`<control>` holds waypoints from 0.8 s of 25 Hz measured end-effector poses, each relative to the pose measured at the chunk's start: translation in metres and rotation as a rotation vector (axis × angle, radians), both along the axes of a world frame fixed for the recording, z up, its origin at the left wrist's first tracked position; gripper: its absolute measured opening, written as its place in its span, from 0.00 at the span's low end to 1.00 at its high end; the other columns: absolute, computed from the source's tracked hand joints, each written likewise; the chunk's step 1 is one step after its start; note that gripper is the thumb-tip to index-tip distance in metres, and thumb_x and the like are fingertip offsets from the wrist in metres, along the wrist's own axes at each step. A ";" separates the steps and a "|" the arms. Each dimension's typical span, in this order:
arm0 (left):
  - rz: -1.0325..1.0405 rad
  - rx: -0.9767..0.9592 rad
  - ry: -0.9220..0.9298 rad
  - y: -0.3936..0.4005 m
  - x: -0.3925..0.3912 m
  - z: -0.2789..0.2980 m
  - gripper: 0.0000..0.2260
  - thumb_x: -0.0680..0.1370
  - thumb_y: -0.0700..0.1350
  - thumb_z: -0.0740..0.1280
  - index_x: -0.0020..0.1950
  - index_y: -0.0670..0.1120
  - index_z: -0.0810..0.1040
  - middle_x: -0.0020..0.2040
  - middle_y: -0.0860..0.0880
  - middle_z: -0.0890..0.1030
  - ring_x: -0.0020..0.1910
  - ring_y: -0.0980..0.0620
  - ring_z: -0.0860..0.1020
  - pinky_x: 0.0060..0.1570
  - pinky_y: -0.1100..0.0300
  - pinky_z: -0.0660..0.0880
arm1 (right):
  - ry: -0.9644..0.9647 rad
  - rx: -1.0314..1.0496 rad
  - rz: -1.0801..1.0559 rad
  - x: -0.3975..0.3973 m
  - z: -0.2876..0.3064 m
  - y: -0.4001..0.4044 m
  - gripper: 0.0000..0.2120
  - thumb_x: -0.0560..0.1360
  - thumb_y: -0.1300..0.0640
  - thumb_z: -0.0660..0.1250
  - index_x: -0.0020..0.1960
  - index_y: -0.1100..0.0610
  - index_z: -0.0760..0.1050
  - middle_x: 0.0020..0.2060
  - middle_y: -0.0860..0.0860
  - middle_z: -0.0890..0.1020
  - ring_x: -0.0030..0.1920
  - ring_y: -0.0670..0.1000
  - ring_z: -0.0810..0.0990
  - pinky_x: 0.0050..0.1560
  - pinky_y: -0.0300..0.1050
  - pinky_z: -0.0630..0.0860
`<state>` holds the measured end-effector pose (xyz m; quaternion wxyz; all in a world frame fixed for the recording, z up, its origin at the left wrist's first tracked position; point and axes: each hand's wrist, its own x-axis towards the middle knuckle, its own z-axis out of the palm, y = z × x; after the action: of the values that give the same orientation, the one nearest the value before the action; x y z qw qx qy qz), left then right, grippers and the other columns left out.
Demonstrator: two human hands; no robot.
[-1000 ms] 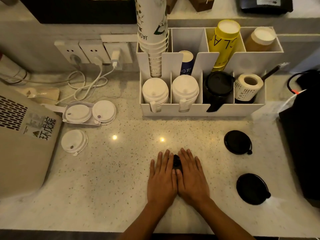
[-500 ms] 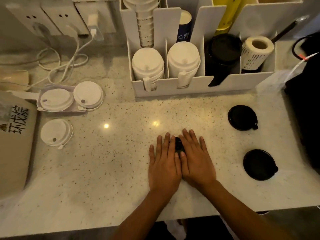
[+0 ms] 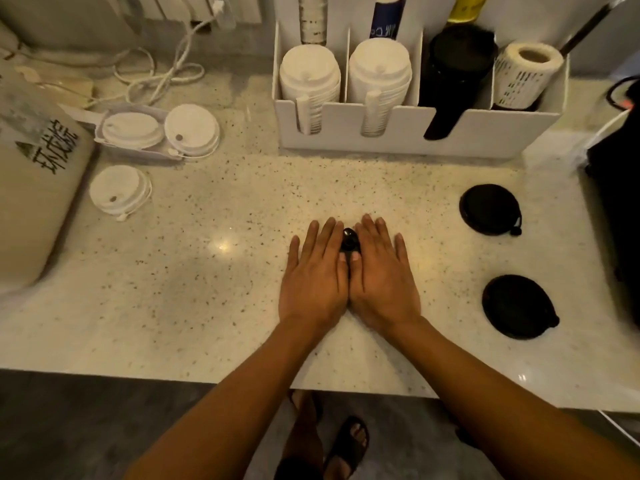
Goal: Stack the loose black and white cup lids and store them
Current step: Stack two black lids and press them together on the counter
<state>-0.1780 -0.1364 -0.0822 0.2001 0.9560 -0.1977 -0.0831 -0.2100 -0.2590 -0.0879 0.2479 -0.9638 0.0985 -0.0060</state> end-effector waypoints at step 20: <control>-0.215 0.029 -0.083 0.040 -0.004 -0.007 0.34 0.82 0.66 0.43 0.83 0.48 0.45 0.83 0.51 0.50 0.81 0.57 0.44 0.80 0.50 0.49 | -0.030 -0.003 0.054 -0.002 0.004 -0.004 0.28 0.82 0.48 0.43 0.80 0.52 0.54 0.81 0.48 0.54 0.80 0.45 0.44 0.79 0.54 0.40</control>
<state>-0.1817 -0.0969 -0.0890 0.1676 0.9347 -0.3059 -0.0676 -0.2125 -0.2632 -0.0841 0.2477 -0.9663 0.0687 -0.0139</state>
